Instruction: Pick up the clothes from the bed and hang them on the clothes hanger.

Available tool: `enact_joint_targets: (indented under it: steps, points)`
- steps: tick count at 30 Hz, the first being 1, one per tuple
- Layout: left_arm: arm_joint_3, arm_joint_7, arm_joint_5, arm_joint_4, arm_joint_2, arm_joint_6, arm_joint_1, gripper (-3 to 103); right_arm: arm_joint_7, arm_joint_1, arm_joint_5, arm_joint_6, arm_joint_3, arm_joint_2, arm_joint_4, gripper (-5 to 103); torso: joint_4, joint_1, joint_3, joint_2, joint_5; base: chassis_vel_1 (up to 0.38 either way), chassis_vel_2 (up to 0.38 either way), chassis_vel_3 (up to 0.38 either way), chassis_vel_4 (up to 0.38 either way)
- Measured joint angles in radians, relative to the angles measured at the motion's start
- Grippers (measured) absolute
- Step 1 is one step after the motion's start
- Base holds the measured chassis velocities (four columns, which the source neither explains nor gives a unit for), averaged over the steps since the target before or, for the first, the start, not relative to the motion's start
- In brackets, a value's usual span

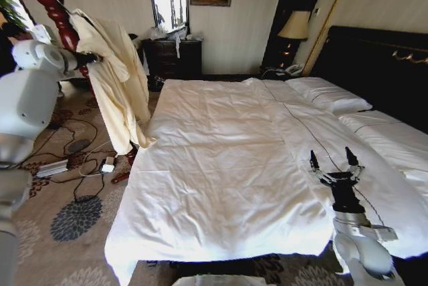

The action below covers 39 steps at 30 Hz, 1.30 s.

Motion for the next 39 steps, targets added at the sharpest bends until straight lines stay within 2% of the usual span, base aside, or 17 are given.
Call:
enact_joint_targets:
  steps: [2,4,8,11,13,14,18,20,21,23,24,29,32,33,35,37,39]
  points:
    - [-0.007,-0.006,0.0,-0.019,0.009,-0.002,0.011,52,0.0,0.0,0.0,0.0,0.0,0.002,0.0,100,0.0002,0.0,0.0,0.0,-0.0001,0.0,0.0,0.0,0.0]
    - [-0.04,-0.036,0.001,-0.107,0.048,-0.011,0.074,63,0.001,0.001,-0.001,0.001,-0.001,0.014,-0.001,100,0.0014,0.0,0.0,0.0,-0.0004,0.0,0.0,0.0,0.0]
    - [-0.088,-0.066,0.0,-0.206,0.08,-0.018,0.154,74,0.002,0.0,-0.002,0.002,-0.005,0.023,-0.006,100,0.0004,0.0,0.0,0.0,-0.0003,0.0,0.0,0.0,0.0]
    - [-0.133,-0.098,-0.008,-0.306,0.11,-0.02,0.235,90,0.003,0.0,-0.003,0.002,-0.007,0.024,-0.007,100,0.0004,0.0,0.0,0.0,0.0,0.0,0.0,0.0,0.0]
    - [-0.147,-0.1,-0.005,-0.343,0.124,-0.026,0.268,90,0.003,0.0,-0.003,0.002,-0.008,0.025,-0.007,100,0.0005,0.0,0.0,0.0,-0.0001,0.0,0.0,0.0,0.0]
    - [-0.169,-0.101,0.003,-0.399,0.149,-0.047,0.324,98,0.004,-0.001,-0.004,0.002,-0.008,0.026,-0.007,100,0.0005,0.0,0.0,0.0,-0.0002,0.0,0.0,0.0,0.0]
    - [-0.203,-0.093,-0.002,-0.484,0.195,-0.105,0.413,100,0.006,-0.006,-0.005,0.002,-0.008,0.032,-0.007,100,0.001,0.0,0.0,0.0,-0.0006,0.0,0.0,0.0,0.0]
    - [-0.229,-0.081,-0.01,-0.552,0.236,-0.203,0.487,100,0.017,-0.013,-0.002,0.0,-0.008,0.041,-0.007,100,0.0009,0.0,0.0,0.0,0.0,0.0,0.0,0.0,0.0]
    - [-0.229,-0.081,-0.01,-0.552,0.236,-0.203,0.487,100,0.017,-0.013,-0.002,0.0,-0.008,0.041,-0.007,100,0.0009,0.0,0.0,0.0,0.0,0.0,0.0,0.0,0.0]
    - [-0.266,-0.079,-0.027,-0.597,0.247,-0.272,0.554,100,0.032,-0.024,0.009,-0.003,-0.006,0.049,-0.006,100,0.0009,0.0,0.0,0.0,0.0002,0.0,0.0,0.0,0.0]
    - [-0.301,-0.078,-0.035,-0.631,0.242,-0.316,0.619,100,0.045,-0.038,0.022,-0.005,0.001,0.06,0.001,100,0.0009,0.0,0.0,0.0,0.0002,0.0,0.0,0.0,0.0]
    - [-0.385,-0.063,-0.007,-0.713,0.2,-0.394,0.793,100,0.07,-0.061,0.043,-0.007,0.018,0.087,0.014,100,-0.0005,0.0,0.0,0.0,-0.0004,0.0,0.0,0.0,0.0]
    - [-0.46,-0.053,0.039,-0.78,0.174,-0.424,0.917,100,0.08,-0.063,0.044,-0.009,0.021,0.095,0.012,100,0.0009,0.0,0.0,0.0,-0.0001,0.0,0.0,0.0,0.0]
    - [-0.499,-0.047,0.081,-0.816,0.153,-0.44,0.988,100,0.086,-0.066,0.041,-0.009,0.024,0.101,0.007,100,0.0015,0.0,0.0,0.0,0.0002,0.0,0.0,0.0,0.0]
    - [-0.584,-0.022,0.139,-0.89,0.099,-0.463,1.158,100,0.111,-0.073,0.026,-0.01,0.027,0.113,-0.01,100,-0.0001,0.0,0.0,0.0,-0.0004,0.0,0.0,0.0,0.0]
    - [-0.613,-0.012,0.16,-0.911,0.082,-0.472,1.213,100,0.118,-0.073,0.02,-0.011,0.026,0.116,-0.018,100,-0.0003,0.0,0.0,0.0,-0.0005,0.0,0.0,0.0,0.0]
    - [-0.69,0.02,0.261,-0.966,0.018,-0.514,1.372,100,0.126,-0.073,-0.002,-0.012,0.019,0.122,-0.04,100,0.0012,0.0,0.0,0.0,0.0003,0.0,0.0,0.0,0.0]
